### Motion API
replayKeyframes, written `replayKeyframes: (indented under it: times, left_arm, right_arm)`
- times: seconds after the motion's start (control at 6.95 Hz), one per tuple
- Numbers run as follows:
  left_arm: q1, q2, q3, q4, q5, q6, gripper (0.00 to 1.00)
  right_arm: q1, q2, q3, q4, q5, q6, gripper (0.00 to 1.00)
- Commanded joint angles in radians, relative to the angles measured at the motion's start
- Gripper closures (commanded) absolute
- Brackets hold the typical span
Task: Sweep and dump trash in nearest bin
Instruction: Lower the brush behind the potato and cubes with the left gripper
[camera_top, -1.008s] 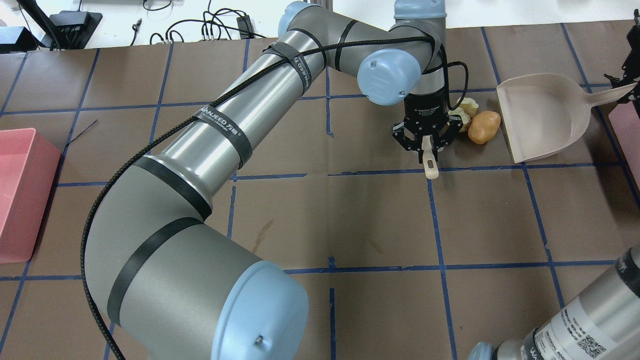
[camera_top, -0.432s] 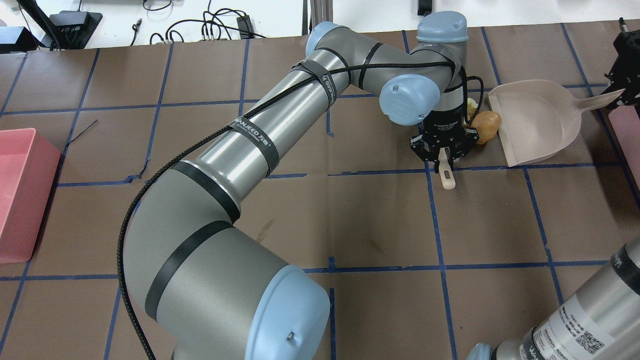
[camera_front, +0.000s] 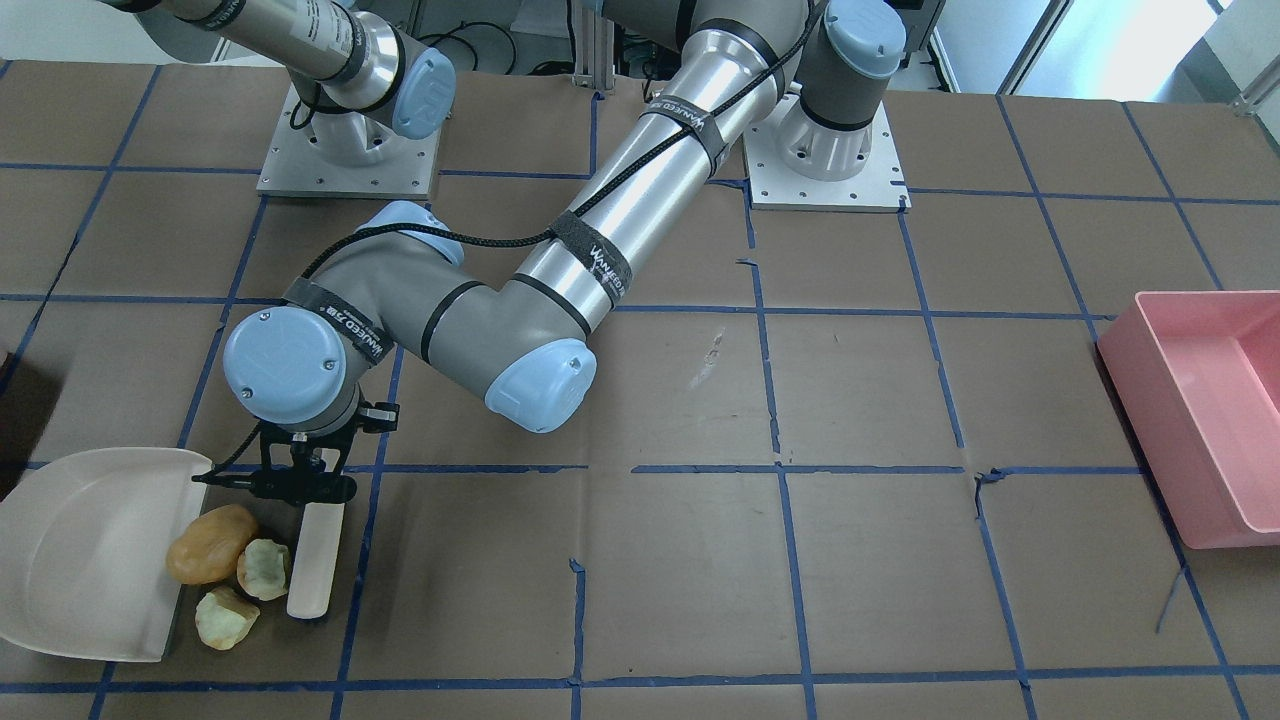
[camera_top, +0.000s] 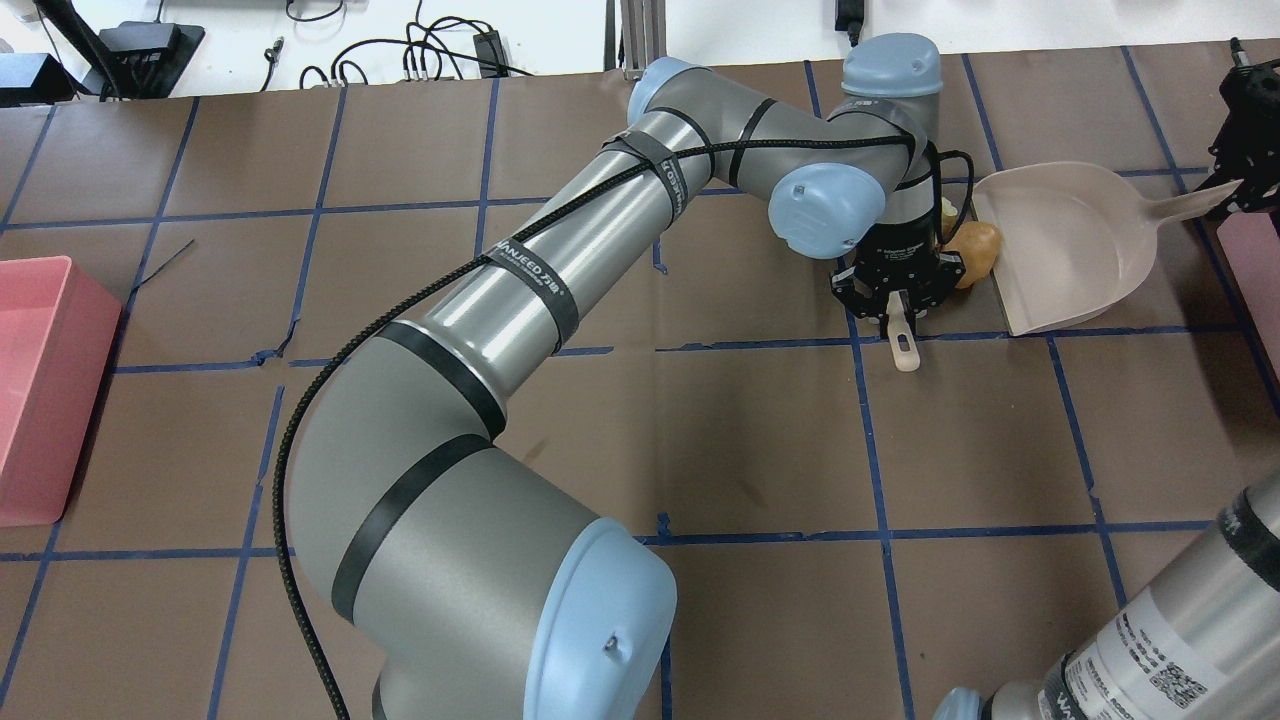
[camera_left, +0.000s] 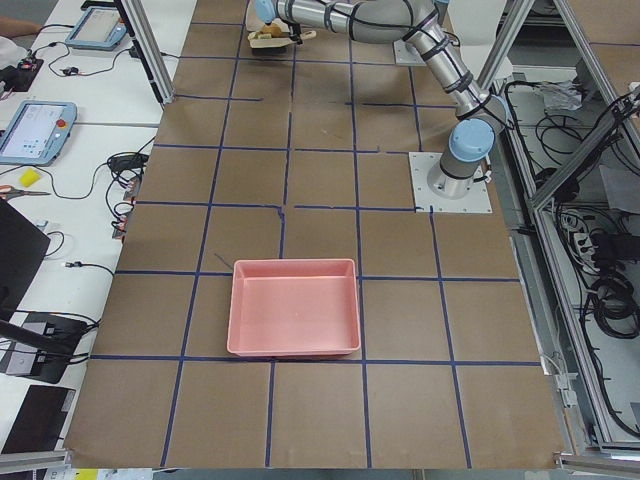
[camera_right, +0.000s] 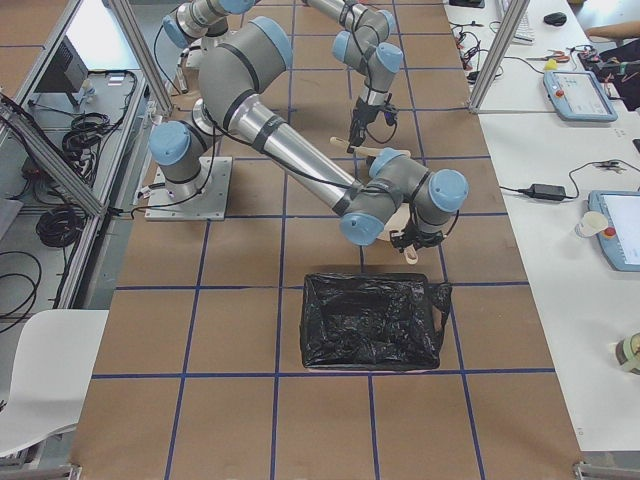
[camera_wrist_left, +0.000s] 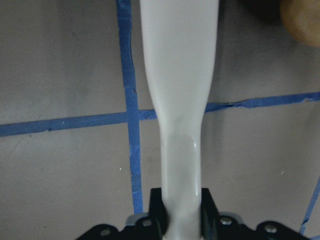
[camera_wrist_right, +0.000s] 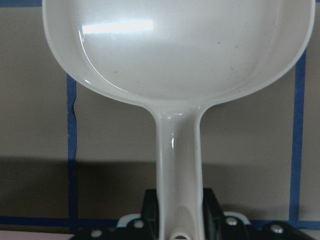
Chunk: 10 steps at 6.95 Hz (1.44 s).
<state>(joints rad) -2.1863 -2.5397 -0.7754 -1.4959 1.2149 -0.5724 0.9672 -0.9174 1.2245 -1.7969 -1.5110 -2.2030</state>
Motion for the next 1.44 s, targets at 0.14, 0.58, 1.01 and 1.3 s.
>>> replayKeyframes:
  times: [0.14,0.58,1.01,1.3]
  left_arm:
    - [-0.044,-0.013,0.031,0.006,-0.034,-0.011,0.92]
    - [-0.082,-0.060,0.034,0.055,-0.031,-0.032,0.91]
    - [-0.140,-0.060,0.066,0.125,-0.034,-0.092,0.89]
    - [-0.159,-0.057,0.100,0.125,-0.032,-0.148,0.88]
  right_arm:
    - [0.015,0.000,0.006,0.014,0.000,0.002,1.00]
    - [0.024,0.000,0.006,0.016,0.000,0.002,1.00]
    - [0.030,-0.001,0.006,0.016,0.000,0.005,1.00]
    - [0.030,-0.001,0.006,0.016,0.000,0.005,1.00]
